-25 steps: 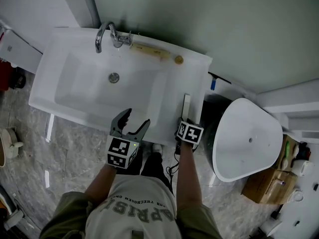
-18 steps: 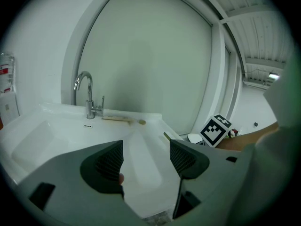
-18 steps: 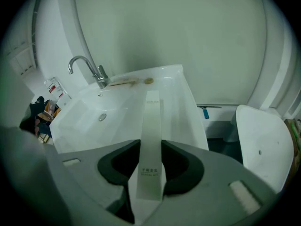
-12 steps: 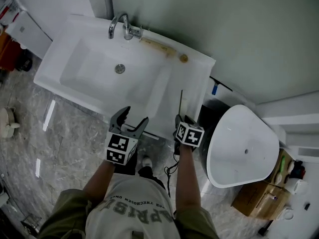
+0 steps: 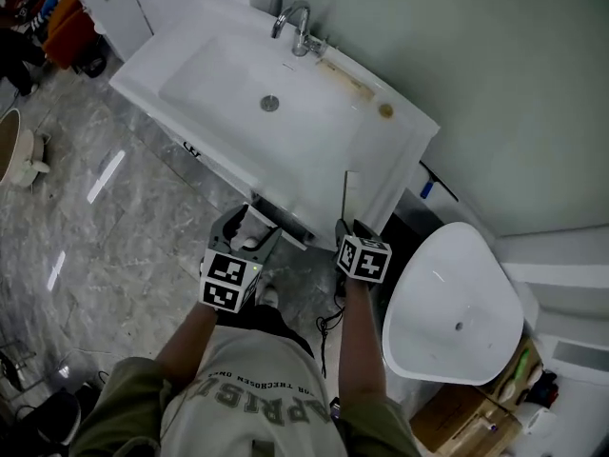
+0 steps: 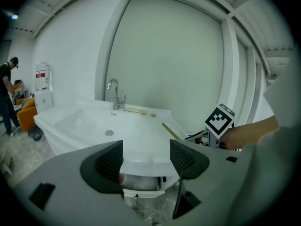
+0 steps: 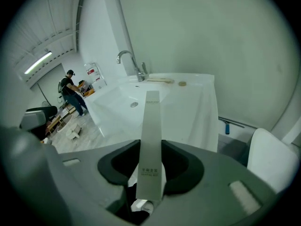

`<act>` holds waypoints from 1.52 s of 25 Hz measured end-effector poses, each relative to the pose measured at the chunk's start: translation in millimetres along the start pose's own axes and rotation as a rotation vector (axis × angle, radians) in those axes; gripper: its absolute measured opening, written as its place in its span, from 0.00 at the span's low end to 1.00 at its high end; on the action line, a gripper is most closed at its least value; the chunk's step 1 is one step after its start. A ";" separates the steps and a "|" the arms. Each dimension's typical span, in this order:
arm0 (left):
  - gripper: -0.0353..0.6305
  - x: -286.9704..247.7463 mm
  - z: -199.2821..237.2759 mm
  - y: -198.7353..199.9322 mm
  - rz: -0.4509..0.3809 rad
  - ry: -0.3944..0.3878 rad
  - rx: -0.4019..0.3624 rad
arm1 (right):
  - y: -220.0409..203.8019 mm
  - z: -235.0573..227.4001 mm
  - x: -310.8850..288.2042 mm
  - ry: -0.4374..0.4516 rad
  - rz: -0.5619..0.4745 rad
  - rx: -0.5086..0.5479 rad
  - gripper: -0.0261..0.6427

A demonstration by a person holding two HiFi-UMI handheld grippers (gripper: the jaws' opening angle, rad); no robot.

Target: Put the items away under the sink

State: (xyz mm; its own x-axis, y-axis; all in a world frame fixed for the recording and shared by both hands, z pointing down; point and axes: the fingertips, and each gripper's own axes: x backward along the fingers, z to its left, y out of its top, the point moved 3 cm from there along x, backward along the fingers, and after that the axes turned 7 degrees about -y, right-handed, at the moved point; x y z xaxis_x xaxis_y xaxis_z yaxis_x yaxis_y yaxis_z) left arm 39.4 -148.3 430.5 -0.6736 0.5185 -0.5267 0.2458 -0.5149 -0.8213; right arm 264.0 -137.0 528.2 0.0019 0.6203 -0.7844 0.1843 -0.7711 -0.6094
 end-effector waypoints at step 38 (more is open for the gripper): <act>0.51 119.2 36.7 -108.1 0.104 0.001 0.014 | -142.2 173.2 43.1 0.162 0.081 0.166 0.25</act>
State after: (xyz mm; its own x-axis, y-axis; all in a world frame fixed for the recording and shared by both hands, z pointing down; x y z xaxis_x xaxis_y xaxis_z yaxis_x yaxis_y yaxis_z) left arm -93.1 -55.9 464.6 -0.6445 0.4626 -0.6088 0.3041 -0.5756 -0.7591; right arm 67.7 -25.4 561.0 0.1702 0.5605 -0.8105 0.0135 -0.8237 -0.5668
